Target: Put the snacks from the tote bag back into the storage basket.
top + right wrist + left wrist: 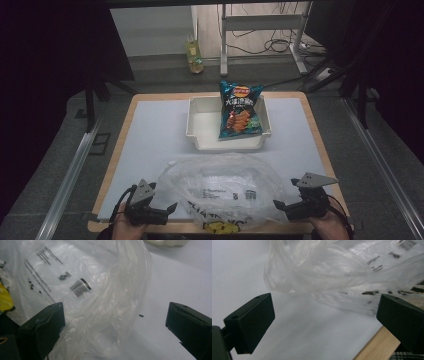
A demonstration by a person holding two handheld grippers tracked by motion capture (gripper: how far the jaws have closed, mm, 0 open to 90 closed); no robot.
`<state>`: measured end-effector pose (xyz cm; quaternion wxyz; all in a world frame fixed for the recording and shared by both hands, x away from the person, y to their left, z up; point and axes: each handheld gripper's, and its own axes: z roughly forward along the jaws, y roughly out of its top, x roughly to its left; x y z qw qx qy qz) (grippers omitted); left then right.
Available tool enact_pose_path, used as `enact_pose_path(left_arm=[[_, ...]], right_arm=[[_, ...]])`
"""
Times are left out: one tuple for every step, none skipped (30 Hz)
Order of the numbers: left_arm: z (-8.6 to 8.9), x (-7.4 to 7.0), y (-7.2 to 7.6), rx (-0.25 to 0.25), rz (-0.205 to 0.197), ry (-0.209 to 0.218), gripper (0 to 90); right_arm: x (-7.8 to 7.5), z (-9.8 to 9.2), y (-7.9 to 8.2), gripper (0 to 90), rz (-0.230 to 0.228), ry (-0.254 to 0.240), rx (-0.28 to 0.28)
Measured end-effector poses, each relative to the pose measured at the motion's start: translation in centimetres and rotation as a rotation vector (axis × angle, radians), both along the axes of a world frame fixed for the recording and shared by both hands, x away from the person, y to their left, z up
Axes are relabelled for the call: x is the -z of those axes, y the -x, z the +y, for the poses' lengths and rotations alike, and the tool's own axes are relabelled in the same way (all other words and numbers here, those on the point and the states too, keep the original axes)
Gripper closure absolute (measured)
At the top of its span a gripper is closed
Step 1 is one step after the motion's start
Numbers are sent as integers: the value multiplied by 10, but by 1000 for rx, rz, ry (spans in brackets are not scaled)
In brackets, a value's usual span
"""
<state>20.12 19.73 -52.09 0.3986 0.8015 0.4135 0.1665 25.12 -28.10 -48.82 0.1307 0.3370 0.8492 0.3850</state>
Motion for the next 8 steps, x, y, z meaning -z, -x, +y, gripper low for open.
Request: enact_pose_path(left_arm=[[0,1,0,-1,6,-2,14],[0,1,-1,-1,11,-5,15],[-1,1,-1,1,13,-9,15],[-1,2,-1,2,14,-12,15],[-2,2,-1,5,15,-13,15],[-2,2,-1,6,15,-16,15],[-2,2,-2,7,14,-17,15],[-3,2,-2,7,13,-16,16]], right_arm=[[1,-1,0,25,2,6,5],[3,-2,-1,26,4,11,5],[4,-3,-2,26,11,13,8],[5,-3,-3,26,14,12,9],[6,-4,-4,26,16,14,9],[7,-4,-4,26,20,15,8],[8,-4,-4,26,24,17,9],[8,-4,-5,26,21,19,6]])
